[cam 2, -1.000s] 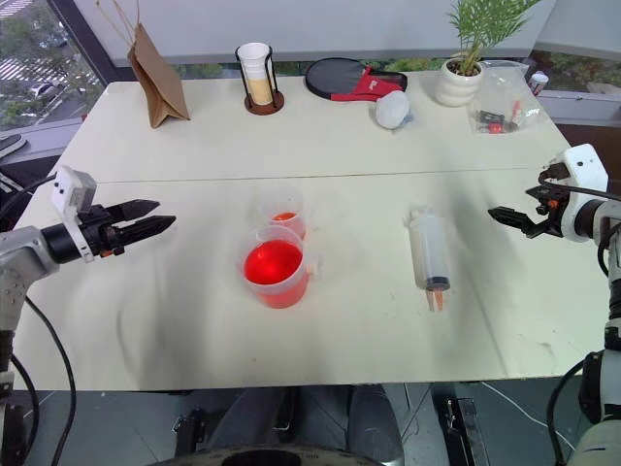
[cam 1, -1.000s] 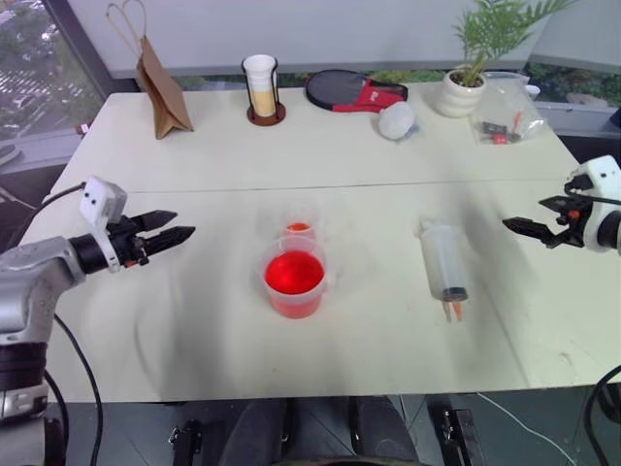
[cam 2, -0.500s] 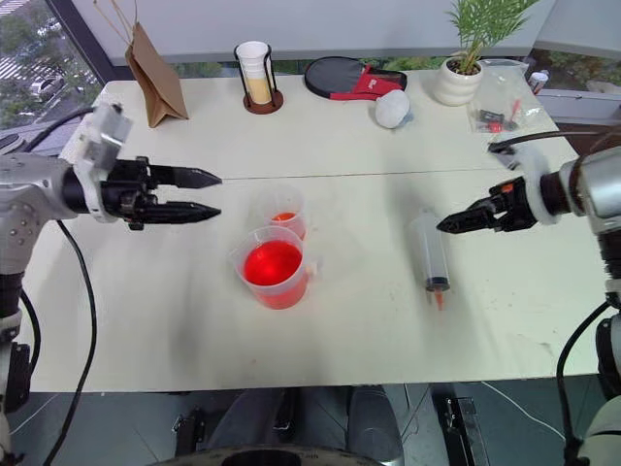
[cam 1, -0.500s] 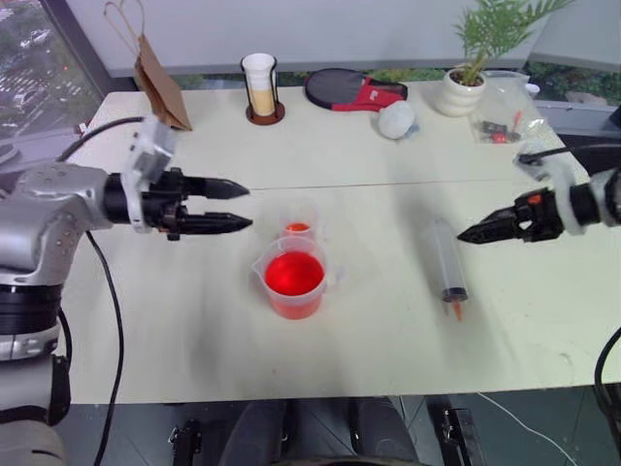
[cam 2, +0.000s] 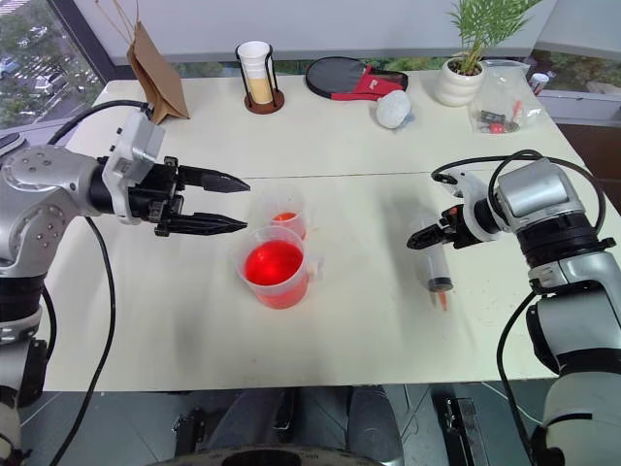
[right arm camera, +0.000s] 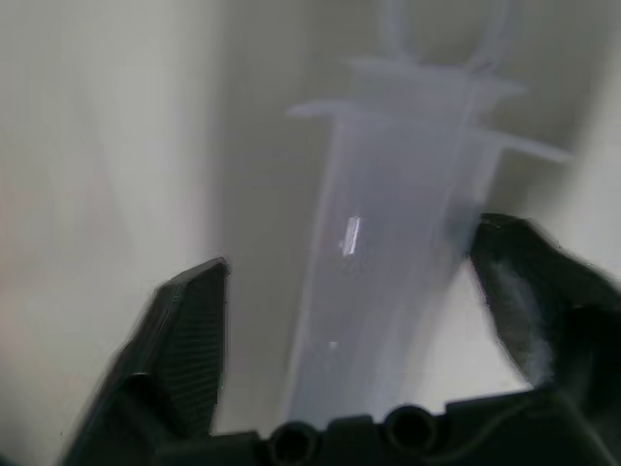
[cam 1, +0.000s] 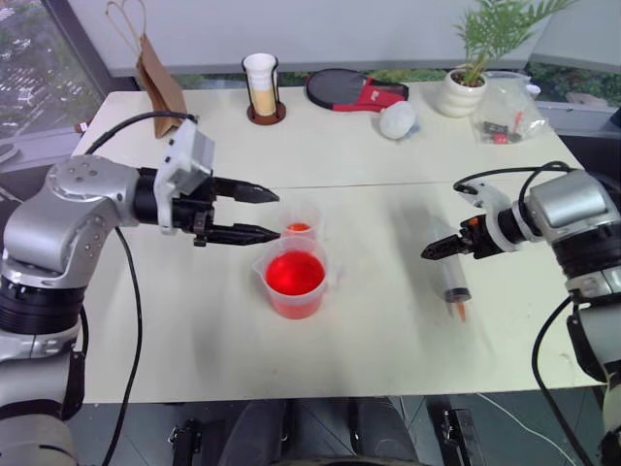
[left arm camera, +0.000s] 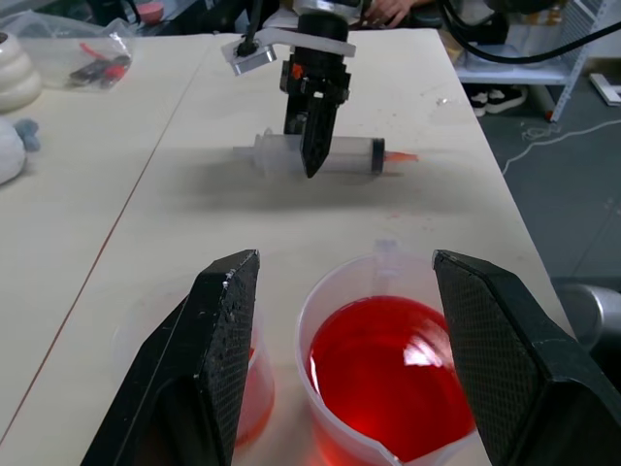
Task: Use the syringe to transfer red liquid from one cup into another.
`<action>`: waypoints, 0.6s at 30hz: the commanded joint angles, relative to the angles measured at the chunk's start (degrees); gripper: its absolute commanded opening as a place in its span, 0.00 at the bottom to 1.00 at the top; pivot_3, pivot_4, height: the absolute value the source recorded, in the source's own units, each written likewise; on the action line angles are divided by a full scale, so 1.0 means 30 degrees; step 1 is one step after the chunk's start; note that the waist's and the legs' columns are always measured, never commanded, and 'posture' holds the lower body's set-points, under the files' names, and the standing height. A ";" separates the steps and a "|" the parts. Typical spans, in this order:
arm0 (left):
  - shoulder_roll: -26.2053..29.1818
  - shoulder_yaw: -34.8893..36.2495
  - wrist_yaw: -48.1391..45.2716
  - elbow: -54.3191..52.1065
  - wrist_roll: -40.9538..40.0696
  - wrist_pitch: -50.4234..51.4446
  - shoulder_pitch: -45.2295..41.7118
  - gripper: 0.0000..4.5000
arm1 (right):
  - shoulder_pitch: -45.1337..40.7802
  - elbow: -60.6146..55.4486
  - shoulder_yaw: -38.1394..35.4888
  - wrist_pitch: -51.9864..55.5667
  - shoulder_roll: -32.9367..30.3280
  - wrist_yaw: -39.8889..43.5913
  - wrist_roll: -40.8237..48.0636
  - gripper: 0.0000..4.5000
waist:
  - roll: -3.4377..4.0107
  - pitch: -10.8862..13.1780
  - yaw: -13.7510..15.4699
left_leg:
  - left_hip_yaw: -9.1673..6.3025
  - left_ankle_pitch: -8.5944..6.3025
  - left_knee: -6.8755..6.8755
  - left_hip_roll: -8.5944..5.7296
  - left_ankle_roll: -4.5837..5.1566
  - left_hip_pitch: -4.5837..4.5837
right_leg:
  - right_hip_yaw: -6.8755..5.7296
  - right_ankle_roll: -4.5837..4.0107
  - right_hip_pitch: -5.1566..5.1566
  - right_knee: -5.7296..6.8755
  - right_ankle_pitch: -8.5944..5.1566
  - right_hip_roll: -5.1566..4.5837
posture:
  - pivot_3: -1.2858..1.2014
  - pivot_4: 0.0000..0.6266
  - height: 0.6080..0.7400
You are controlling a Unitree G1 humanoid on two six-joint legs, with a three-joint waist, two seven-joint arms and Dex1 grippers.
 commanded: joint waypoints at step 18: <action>0.1406 0.1974 0.0062 0.4656 0.0174 -0.0132 -0.2381 0.65 | -0.5158 -0.6077 -1.3296 -0.6259 0.5559 -0.2795 0.8268 0.31 | -0.0086 0.0000 -0.0104 | 0.0017 0.0035 -0.0078 0.0049 -0.0055 -0.0036 | -0.0018 -0.0001 -0.0244 0.0272 -0.0002 0.0035 | 0.52 0.24 0.99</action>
